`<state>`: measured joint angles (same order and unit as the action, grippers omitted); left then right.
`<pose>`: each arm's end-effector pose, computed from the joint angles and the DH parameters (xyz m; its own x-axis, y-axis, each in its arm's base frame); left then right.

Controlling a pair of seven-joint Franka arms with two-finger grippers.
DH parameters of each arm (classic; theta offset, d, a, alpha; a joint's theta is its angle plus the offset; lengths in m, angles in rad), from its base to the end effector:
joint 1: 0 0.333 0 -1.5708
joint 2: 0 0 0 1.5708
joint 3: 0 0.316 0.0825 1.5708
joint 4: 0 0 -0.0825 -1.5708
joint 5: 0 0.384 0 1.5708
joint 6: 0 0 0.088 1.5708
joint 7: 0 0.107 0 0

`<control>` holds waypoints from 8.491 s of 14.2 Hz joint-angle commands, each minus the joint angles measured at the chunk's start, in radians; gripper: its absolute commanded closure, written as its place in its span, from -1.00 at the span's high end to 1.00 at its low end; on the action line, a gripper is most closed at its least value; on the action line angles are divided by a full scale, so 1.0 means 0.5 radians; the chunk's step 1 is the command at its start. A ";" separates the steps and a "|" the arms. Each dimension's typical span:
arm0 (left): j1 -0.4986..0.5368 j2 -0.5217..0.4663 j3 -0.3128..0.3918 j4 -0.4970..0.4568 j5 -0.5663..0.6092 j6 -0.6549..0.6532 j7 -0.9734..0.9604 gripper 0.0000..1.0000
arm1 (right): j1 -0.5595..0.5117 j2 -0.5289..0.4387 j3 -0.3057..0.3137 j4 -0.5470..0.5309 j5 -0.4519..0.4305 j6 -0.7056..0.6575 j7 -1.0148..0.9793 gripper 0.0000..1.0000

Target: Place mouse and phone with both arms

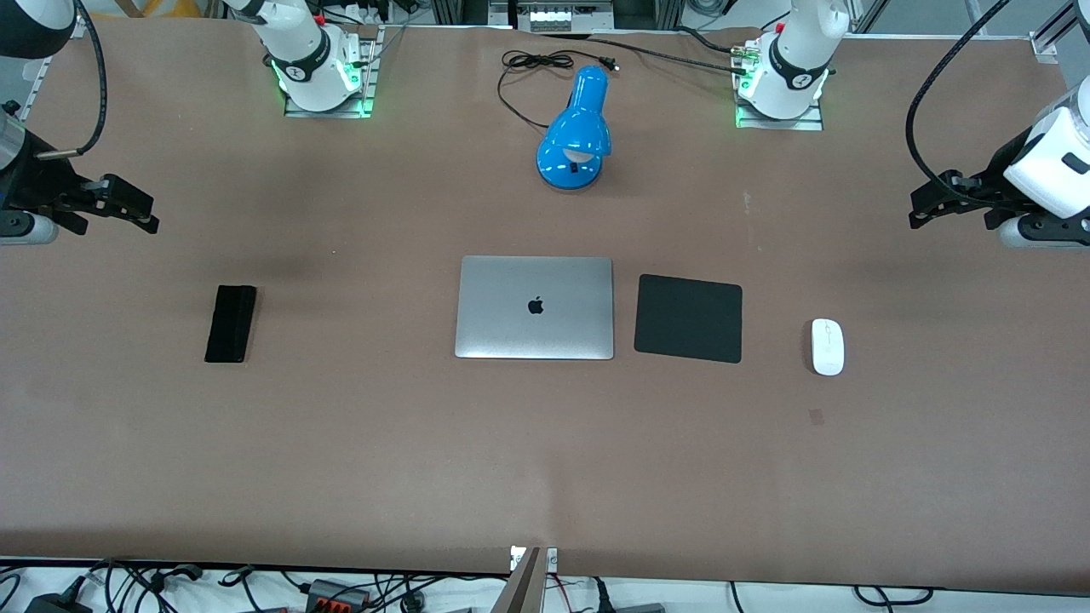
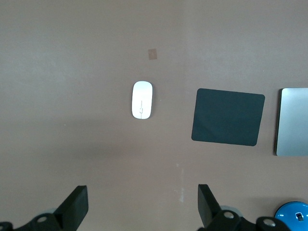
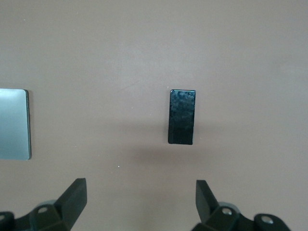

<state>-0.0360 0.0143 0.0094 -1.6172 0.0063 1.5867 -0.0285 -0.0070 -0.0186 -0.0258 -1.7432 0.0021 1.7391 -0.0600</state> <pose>0.5582 -0.0142 0.5960 0.9990 0.0018 -0.0446 0.0015 -1.0000 -0.0077 0.5580 -0.0182 0.5675 0.9995 0.0268 0.0146 0.0269 -0.9996 -0.0017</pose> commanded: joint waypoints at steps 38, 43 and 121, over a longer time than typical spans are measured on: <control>0.164 0.983 -0.025 -0.978 0.208 2.309 0.066 1.00 | -0.259 1.289 -0.016 -0.115 -0.090 0.927 0.010 1.00; 0.176 1.033 -0.028 -1.027 0.208 2.383 0.091 0.19 | -0.265 1.341 -0.016 -0.118 -0.090 0.964 -0.003 1.00; 0.026 -0.182 0.015 -0.272 -0.050 0.198 0.262 1.00 | 0.901 1.216 0.030 0.035 0.293 1.011 0.841 1.00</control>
<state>-0.0505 -0.0508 0.0521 -1.7119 -0.0324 1.6541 0.0794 0.4458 0.6532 -0.0056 -1.7417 0.1353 2.3020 0.3631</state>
